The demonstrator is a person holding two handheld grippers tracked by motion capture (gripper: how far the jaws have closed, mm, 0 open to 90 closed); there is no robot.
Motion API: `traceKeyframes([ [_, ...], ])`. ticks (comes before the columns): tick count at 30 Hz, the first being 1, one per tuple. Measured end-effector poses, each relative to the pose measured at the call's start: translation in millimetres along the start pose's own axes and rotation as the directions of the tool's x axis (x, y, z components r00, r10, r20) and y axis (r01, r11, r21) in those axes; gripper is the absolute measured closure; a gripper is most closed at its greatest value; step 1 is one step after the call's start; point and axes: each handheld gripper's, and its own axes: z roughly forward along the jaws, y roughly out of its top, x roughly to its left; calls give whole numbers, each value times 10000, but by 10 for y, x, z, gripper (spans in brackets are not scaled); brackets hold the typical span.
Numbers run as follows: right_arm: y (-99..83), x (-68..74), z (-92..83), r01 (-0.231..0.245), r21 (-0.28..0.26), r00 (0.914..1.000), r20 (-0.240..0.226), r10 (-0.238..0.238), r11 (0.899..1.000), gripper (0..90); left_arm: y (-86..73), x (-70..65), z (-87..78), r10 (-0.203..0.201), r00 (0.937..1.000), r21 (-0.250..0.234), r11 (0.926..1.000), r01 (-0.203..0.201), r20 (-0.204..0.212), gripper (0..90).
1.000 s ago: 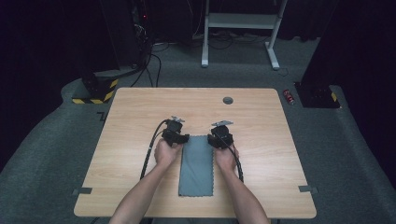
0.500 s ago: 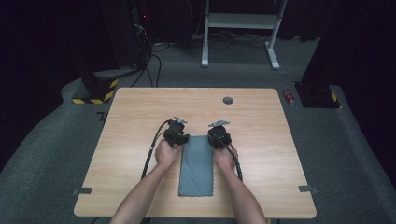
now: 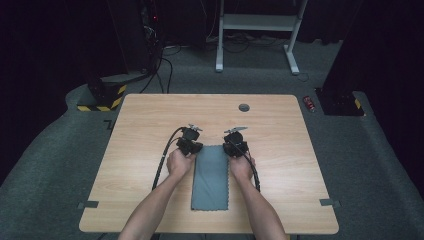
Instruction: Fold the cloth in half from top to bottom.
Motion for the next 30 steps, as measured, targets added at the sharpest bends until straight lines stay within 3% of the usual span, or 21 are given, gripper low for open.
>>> traceKeyframes([
  [2,-5,-6,-5,43,-18,10000,-67,-43,10000,885,-4,12,-7,-126,9999,-9,9999,126,57,888],
  [15,-2,-4,-101,101,-202,9995,-302,-108,9997,885,-10,14,-121,-22,9994,-355,9994,34,341,888],
  [25,46,-37,-228,397,-564,9986,-325,-415,9976,887,43,27,-244,45,9985,-725,9974,-5,547,889],
  [30,49,-66,-229,282,-590,9988,-387,-305,9979,888,58,55,-250,-205,9967,-830,9962,270,783,889],
])
